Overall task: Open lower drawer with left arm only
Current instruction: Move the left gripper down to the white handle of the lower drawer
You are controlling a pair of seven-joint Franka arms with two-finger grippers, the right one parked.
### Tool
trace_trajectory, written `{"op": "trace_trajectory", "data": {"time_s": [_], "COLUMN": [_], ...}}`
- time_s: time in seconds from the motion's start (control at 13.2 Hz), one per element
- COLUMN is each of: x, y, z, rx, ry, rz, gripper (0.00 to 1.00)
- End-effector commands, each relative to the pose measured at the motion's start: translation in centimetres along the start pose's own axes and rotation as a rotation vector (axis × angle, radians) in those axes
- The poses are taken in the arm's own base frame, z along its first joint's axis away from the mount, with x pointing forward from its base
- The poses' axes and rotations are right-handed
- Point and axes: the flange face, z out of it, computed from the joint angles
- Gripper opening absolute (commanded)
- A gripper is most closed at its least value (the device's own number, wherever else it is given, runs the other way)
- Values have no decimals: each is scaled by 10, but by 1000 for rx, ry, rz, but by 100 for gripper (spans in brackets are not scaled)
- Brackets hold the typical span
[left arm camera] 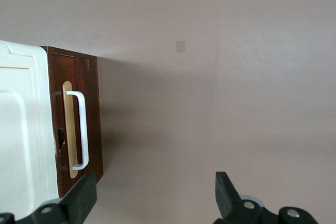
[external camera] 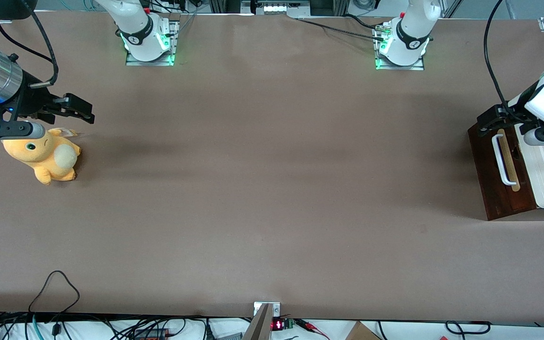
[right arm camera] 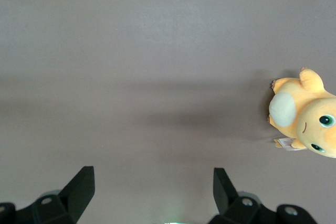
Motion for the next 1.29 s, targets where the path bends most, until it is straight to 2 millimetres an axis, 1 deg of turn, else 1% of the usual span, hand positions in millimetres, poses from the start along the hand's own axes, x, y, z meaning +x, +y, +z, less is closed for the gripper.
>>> {"op": "trace_trajectory", "data": {"time_s": [0.0,0.15,0.3,0.61,0.76,0.98,1.14,1.21], "x": [-2,-3,-1,-1,-3,-5,-5,-5], "y": [0,0,5,4,4,1,-3,-11], "z": [-11,-11,-17,-12,-13,-8,5,11], "rx": [-27,-25,-14,-21,-23,-21,-21,-14], "ry": [-10,-15,-3,-16,-31,-54,-80,-90], "rz": [22,20,33,53,51,49,91,104], "gripper": [100,100,100,100,100,100,100,100]}}
